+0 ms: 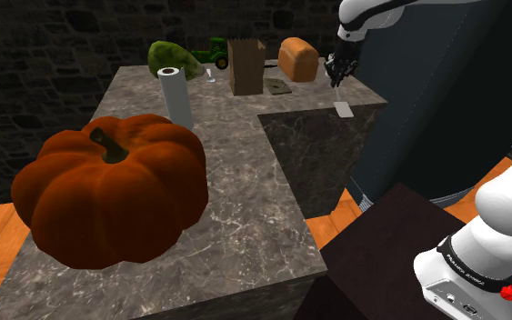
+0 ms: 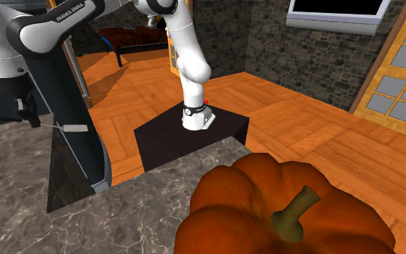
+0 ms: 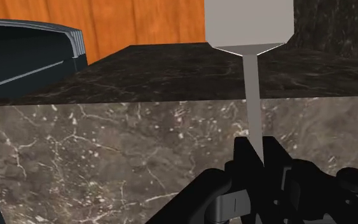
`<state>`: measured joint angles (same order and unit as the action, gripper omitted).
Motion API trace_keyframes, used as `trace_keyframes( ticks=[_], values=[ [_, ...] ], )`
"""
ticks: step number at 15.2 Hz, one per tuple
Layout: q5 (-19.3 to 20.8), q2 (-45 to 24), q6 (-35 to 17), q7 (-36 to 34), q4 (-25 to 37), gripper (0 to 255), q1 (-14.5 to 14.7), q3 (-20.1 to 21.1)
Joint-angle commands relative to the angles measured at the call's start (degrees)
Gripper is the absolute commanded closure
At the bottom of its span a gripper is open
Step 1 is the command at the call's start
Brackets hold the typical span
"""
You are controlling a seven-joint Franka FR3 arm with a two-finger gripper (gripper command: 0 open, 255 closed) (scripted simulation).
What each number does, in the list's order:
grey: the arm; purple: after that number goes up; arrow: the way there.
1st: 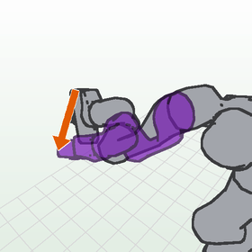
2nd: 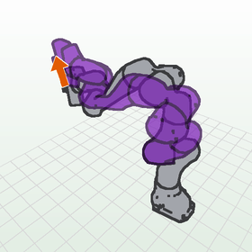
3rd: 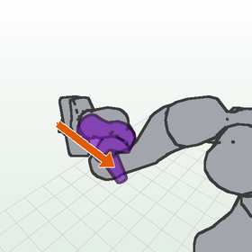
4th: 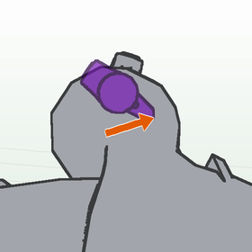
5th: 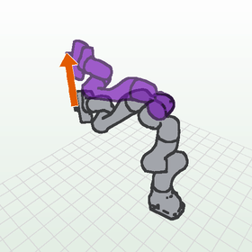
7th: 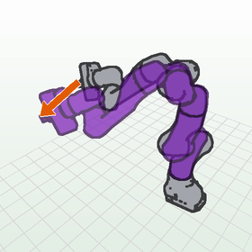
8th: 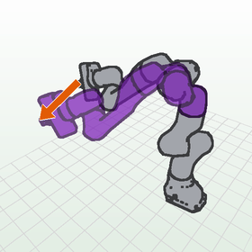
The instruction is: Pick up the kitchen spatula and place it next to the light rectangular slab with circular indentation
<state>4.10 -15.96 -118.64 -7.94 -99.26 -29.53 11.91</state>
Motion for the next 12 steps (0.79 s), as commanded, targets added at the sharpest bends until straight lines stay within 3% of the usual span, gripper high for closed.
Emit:
trace_keyframes(
  ticks=[1,8,12],
  values=[
    [0.3,-3.3,1.8,1.6,5.1,255,-0.8,-0.7],
    [1.4,-18.5,10.2,6.7,28.6,255,-2.5,-2.6],
    [1.5,-18.9,7.3,6.6,26.2,255,-2.6,-2.7]
  ],
)
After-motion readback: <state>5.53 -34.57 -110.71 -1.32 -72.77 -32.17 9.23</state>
